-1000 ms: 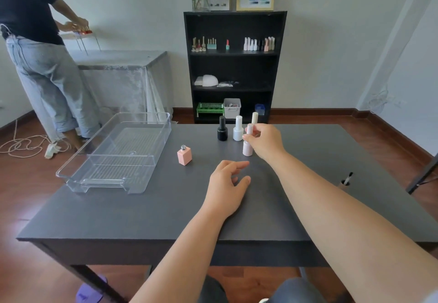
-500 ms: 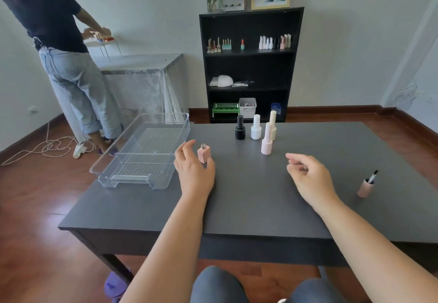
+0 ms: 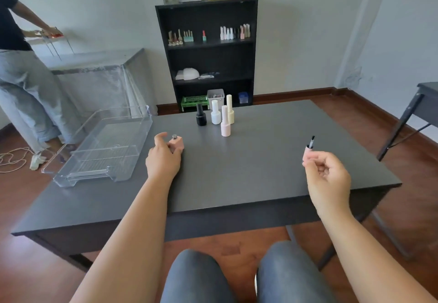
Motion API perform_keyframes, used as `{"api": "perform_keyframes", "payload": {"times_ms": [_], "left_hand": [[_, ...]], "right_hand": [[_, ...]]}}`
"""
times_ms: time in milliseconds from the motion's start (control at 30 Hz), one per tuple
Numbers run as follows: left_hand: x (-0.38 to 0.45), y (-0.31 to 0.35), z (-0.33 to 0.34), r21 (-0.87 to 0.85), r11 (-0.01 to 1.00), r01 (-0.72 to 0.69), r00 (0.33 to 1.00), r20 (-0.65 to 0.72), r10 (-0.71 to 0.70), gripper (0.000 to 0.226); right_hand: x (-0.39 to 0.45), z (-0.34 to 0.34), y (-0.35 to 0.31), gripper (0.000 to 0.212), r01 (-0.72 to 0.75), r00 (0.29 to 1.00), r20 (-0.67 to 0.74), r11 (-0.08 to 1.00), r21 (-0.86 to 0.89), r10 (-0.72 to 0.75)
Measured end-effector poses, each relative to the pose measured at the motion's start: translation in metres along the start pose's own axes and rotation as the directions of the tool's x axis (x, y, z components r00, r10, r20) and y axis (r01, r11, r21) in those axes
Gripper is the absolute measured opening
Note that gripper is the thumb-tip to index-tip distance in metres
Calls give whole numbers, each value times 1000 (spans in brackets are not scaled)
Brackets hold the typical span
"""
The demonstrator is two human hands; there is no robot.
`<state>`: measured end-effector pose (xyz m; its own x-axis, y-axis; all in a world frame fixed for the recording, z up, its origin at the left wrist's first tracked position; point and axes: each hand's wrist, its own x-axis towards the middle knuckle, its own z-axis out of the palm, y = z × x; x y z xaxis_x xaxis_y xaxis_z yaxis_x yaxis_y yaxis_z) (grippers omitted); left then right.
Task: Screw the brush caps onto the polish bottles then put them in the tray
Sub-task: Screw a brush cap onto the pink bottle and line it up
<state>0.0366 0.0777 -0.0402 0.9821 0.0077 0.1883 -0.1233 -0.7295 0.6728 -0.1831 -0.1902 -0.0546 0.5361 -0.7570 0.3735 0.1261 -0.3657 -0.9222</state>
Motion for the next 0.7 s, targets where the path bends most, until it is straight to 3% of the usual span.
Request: {"api": "perform_keyframes", "payload": {"times_ms": [133, 200, 300, 367, 433, 567, 700], "left_hand": [[-16, 13, 8, -106, 991, -78, 993, 77, 86, 48], [-28, 23, 15, -181, 975, -127, 985, 96, 146, 37], [-47, 39, 25, -272, 941, -201, 965, 113, 238, 25], [-57, 49, 31, -325, 916, -235, 950, 121, 287, 27], [-66, 56, 37, -371, 891, -264, 935, 129, 330, 29], [-71, 60, 44, -428, 846, -318, 906, 124, 404, 31], [-66, 60, 38, -424, 844, -327, 914, 84, 396, 38]], "right_hand": [[19, -16, 4, 22, -91, 984, -154, 995, -38, 84], [29, -18, 7, 22, -126, 987, -111, 986, -110, 114], [45, -14, 12, 46, -167, 980, 46, 931, -325, 192], [54, -9, 13, 38, -157, 969, 115, 904, -398, 219], [58, -5, 13, 16, -132, 974, 118, 908, -398, 193], [59, 4, 14, 7, -84, 985, 109, 931, -356, 130], [59, 25, 8, 27, -62, 960, 255, 974, -219, 118]]}}
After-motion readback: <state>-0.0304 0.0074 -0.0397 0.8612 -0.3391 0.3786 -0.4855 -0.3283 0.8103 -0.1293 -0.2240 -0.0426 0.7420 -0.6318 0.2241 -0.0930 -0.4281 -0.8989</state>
